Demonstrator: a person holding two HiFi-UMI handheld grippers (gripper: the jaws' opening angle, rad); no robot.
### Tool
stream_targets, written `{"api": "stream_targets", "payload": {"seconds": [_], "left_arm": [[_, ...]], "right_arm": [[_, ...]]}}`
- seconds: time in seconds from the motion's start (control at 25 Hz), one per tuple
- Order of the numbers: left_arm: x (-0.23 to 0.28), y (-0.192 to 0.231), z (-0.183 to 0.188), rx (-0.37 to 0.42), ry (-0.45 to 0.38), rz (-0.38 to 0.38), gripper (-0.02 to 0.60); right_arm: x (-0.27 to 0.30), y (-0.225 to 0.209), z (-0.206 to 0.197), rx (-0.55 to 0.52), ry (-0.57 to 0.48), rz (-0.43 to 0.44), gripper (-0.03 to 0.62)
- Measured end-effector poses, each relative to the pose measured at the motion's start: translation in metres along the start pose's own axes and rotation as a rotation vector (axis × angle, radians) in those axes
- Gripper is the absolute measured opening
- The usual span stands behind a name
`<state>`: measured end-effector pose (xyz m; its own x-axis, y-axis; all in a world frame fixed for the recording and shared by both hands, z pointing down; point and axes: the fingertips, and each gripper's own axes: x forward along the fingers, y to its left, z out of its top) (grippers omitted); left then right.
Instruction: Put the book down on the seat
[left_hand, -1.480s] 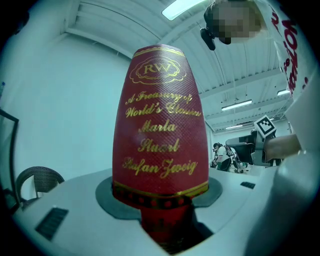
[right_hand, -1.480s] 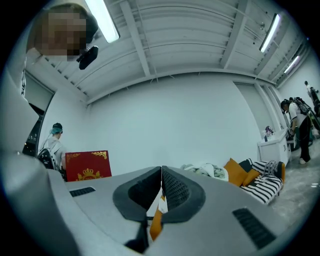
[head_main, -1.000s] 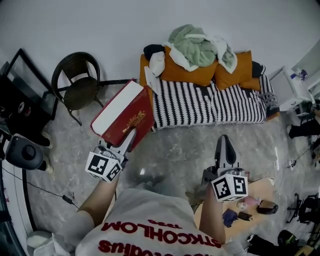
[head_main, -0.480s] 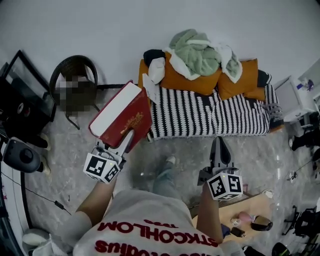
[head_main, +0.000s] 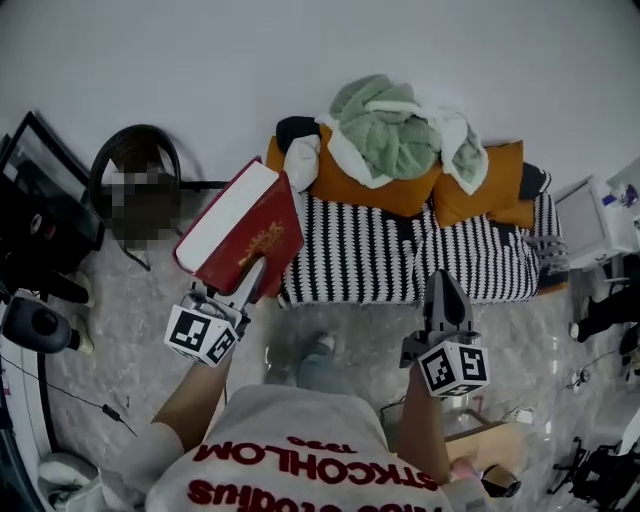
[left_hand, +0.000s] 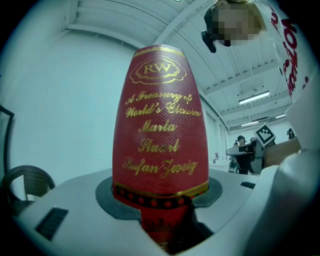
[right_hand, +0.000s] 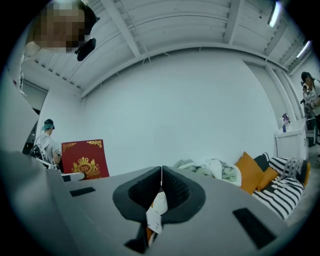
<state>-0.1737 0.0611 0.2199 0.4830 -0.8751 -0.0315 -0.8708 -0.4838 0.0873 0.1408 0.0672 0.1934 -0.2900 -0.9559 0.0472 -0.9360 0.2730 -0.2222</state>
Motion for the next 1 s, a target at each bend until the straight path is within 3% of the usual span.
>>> {"api": "stream_targets", "payload": {"seconds": [0.48,0.76,1.0], "left_arm": [[0.122,0.011,-0.002,0.016,0.008,0.014,0.244],[0.152,0.0,-0.009,0.022,0.034,-0.022,0.244],[0.171,-0.011,-0.023,0.003,0.058,-0.123,0.244]], "right_arm": [[0.092,-0.089,0.022,-0.004,0.024,0.004,0.029],[0.115,-0.093,0.02,0.005,0.01,0.092,0.029],[0.13,-0.08,0.008,-0.009,0.018,0.185,0.029]]}}
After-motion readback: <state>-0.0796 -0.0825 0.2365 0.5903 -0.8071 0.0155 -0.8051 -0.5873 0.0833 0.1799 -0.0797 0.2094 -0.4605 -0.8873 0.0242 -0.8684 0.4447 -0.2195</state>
